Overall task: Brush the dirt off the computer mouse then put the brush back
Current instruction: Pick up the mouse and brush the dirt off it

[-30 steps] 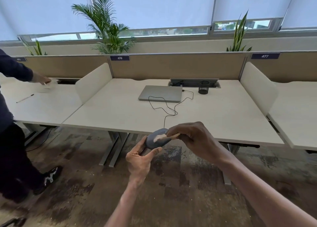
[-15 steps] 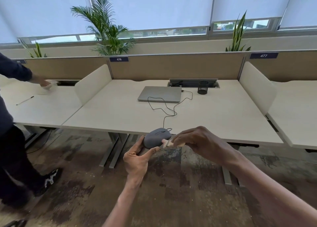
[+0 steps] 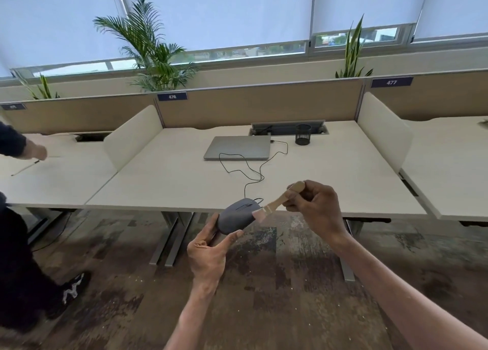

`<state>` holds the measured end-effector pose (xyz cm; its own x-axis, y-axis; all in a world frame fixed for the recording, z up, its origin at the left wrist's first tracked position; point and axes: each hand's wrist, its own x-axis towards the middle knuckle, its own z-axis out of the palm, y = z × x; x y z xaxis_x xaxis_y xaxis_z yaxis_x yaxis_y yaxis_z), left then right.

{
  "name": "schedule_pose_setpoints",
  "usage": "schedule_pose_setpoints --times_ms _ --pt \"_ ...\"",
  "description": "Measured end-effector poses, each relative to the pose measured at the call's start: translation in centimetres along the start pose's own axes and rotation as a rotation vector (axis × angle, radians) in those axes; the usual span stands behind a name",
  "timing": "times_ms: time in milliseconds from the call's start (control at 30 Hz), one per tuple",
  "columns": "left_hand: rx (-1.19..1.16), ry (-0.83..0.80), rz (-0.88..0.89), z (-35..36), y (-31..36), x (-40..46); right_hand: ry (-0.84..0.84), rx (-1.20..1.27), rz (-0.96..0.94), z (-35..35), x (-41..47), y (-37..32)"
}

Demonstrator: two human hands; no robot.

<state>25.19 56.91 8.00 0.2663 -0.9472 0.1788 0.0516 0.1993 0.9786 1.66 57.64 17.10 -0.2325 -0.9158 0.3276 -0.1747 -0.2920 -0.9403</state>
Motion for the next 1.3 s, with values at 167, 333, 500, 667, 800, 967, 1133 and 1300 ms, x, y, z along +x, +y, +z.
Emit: schedule_pose_setpoints --times_ms 167,333,500,667,800,967,1133,1300 --pt "-0.041 0.009 0.008 0.0 -0.5 -0.4 0.14 -0.177 -0.037 -1.2 1.3 0.8" --pt "-0.073 -0.015 0.014 0.6 -0.9 -1.3 0.141 -0.15 -0.034 -0.1 2.9 0.1" --pt "-0.095 -0.026 0.02 1.1 -0.9 -2.0 0.111 -0.321 0.06 -0.9 4.2 0.8" --pt "-0.117 0.03 0.042 1.9 -0.9 -1.9 0.135 -0.46 0.046 -2.9 4.2 2.6" --pt "-0.113 0.094 0.077 3.3 -1.1 -2.1 0.12 -0.437 0.09 -4.7 4.1 4.6" --pt "-0.143 0.158 0.082 6.3 -1.6 -2.2 0.095 -0.415 0.132 -7.4 4.1 7.0" --pt "-0.163 0.225 0.086 10.4 -2.1 -1.6 0.094 -0.396 0.183 -10.8 4.5 9.1" --pt "-0.173 0.28 0.11 15.2 -2.3 -0.5 0.083 -0.408 0.176 -14.4 5.8 10.6"
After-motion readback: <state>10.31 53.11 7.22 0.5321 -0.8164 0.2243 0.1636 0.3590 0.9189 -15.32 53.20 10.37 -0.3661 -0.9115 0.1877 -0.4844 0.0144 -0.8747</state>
